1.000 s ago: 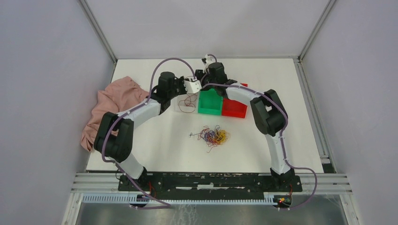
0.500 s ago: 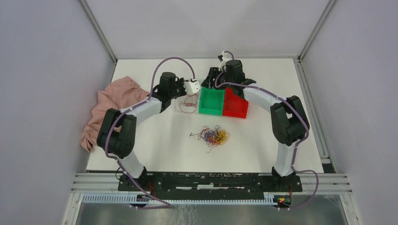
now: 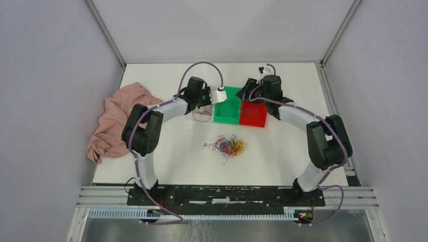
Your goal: Untangle the cables
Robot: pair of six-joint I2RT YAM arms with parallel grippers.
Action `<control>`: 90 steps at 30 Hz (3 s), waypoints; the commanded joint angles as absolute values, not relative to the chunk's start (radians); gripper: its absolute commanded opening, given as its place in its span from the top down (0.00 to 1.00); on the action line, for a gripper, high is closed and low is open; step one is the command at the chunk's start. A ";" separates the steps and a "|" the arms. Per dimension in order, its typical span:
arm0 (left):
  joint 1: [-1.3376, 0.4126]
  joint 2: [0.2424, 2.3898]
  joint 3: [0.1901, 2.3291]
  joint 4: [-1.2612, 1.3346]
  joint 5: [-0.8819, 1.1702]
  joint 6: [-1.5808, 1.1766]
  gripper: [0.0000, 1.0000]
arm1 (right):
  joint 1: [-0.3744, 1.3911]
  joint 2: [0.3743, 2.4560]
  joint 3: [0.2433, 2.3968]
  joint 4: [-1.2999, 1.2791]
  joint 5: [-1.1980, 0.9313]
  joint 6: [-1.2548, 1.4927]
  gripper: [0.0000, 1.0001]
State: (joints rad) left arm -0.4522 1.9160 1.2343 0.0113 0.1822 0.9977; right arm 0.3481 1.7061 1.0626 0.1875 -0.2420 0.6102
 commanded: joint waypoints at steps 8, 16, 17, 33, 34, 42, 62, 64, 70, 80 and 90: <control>-0.443 2.001 1.488 -0.362 0.255 1.071 0.75 | 0.329 1.659 1.014 0.337 -0.257 0.637 0.39; -0.405 1.982 1.724 -0.672 0.346 1.120 0.24 | 0.330 1.639 1.042 0.299 -0.272 0.606 0.37; -0.404 1.977 1.726 -0.695 0.346 1.138 0.20 | 0.330 1.639 1.047 0.287 -0.274 0.600 0.37; -0.295 2.009 2.020 -0.942 0.611 1.020 0.15 | 0.341 1.614 1.086 0.210 -0.282 0.527 0.36; -0.278 2.008 2.053 -0.941 0.625 0.989 0.14 | 0.346 1.617 1.102 0.201 -0.281 0.517 0.36; -0.196 1.917 2.003 -0.939 0.763 0.845 0.13 | 0.488 1.653 1.194 0.122 -0.265 0.329 0.36; 0.011 1.540 1.597 -0.612 0.701 0.473 0.14 | 0.833 2.047 1.616 -0.397 -0.208 -0.561 0.33; 0.031 1.535 1.598 -0.608 0.715 0.463 0.15 | 0.837 2.068 1.620 -0.363 -0.175 -0.568 0.35; 0.057 1.524 1.594 -0.593 0.751 0.445 0.16 | 0.854 2.119 1.645 -0.296 -0.095 -0.605 0.38; 0.061 1.493 1.543 -0.567 0.758 0.463 0.16 | 0.854 2.127 1.635 -0.208 -0.060 -0.591 0.64; 0.069 1.472 1.519 -0.548 0.775 0.455 0.16 | 0.850 2.129 1.633 -0.126 0.001 -0.591 0.96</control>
State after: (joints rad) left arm 0.0605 1.5169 1.5200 -0.5949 0.7311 0.4835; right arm 0.8490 2.1315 1.6005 -0.2100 -0.0349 -0.5900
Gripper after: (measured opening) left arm 0.839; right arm 0.067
